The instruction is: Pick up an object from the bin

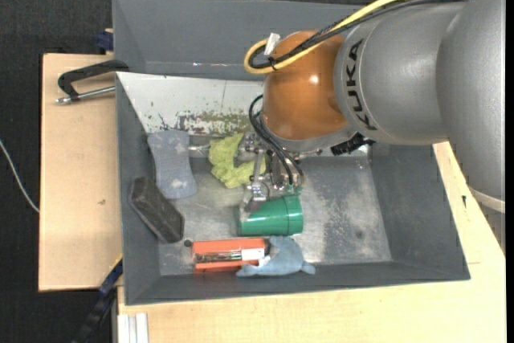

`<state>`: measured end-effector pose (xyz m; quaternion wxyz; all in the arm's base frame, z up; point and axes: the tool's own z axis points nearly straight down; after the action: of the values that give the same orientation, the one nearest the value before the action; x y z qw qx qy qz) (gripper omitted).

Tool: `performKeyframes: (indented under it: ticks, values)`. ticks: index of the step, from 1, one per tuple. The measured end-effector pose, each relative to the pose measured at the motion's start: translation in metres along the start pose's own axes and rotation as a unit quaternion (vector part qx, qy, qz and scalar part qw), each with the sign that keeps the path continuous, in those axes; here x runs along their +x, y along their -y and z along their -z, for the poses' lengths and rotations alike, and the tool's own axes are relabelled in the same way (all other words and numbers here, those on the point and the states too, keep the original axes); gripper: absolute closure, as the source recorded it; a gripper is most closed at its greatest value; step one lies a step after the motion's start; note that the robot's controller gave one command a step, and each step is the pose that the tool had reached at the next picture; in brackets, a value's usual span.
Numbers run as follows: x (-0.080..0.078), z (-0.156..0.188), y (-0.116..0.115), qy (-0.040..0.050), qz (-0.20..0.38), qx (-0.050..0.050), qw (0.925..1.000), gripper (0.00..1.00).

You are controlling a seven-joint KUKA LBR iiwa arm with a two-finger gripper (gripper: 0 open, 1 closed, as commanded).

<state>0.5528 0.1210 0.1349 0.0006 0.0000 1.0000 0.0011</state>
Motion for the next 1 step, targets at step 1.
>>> performKeyframes:
  ticks: [1]
  values:
    - [-0.0001, -0.0002, 0.0003, 0.0, 0.0, 0.0, 1.0, 1.0]
